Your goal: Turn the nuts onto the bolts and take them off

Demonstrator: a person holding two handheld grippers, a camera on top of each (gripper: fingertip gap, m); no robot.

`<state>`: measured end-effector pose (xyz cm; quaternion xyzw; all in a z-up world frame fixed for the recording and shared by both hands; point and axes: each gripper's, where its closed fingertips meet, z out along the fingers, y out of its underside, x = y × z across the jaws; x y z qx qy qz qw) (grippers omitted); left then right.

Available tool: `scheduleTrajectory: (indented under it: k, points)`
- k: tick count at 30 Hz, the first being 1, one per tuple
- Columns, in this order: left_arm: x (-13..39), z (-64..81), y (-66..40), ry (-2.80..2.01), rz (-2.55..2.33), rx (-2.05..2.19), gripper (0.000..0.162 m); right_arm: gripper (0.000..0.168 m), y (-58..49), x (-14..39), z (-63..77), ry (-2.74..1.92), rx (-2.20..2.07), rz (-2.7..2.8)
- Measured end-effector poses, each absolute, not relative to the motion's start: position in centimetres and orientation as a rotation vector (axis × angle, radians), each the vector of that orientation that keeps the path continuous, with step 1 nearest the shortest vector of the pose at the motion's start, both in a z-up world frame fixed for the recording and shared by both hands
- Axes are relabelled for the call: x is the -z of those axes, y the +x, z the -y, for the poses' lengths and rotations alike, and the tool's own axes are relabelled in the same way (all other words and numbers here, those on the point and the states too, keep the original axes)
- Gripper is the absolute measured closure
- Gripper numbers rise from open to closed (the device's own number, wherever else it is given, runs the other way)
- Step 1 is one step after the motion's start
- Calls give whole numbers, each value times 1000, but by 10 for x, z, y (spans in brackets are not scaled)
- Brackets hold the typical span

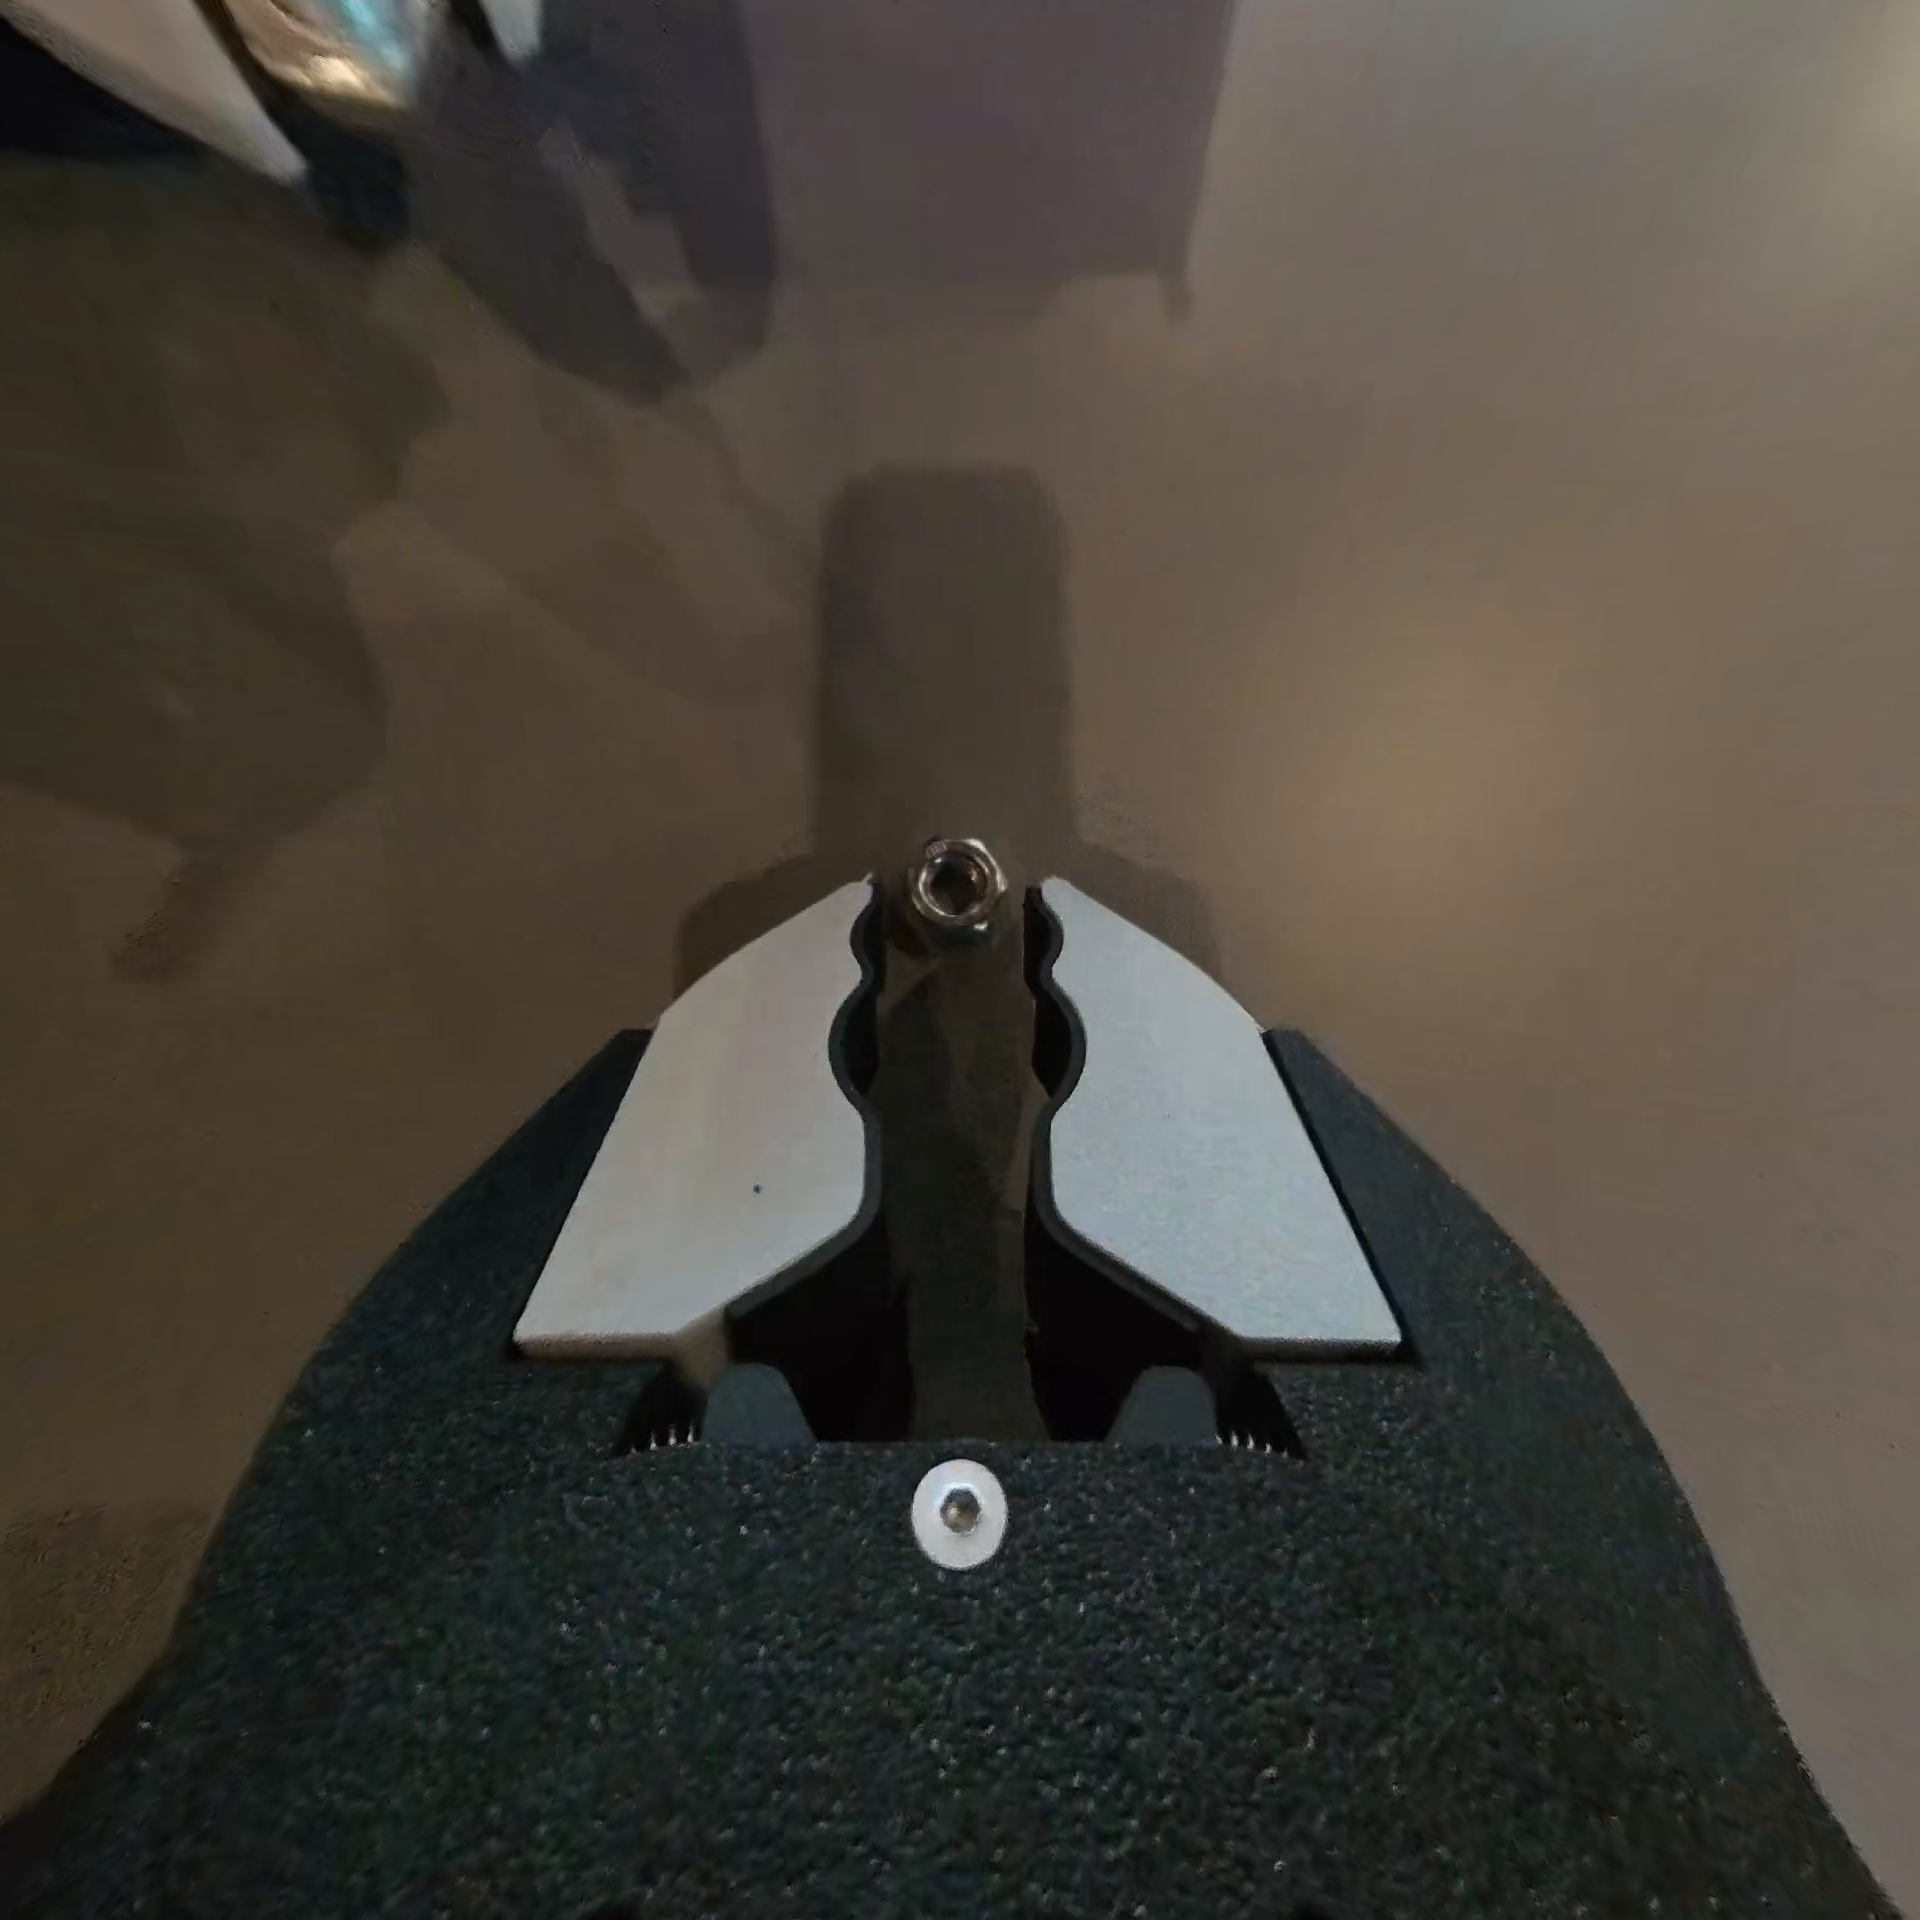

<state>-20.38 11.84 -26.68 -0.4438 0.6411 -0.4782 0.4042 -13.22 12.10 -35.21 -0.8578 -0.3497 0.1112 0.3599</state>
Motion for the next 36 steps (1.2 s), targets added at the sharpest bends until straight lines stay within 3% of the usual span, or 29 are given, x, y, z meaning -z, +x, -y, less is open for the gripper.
scheduleTrajectory:
  k: [6, 11, 15, 30, 36]
  points:
    - [266, -117, -204, -1126, -1618, 1250, 145, 149, -138, 350, -129, -2200, -317, 907]
    - [265, -118, -204, -1168, -1595, 1309, 145, 149, -171, 257, -124, -1643, -532, 835]
    - [269, -109, -204, -1151, -1659, 1323, 145, 150, -186, 223, -105, -1469, -652, 894]
    - [266, -80, -214, -1039, -1775, 1512, 145, 150, -212, 233, -77, -1473, -848, 1151]
    - [262, -93, -211, -1075, -1700, 1456, 145, 150, -210, 229, -90, -1495, -846, 1021]
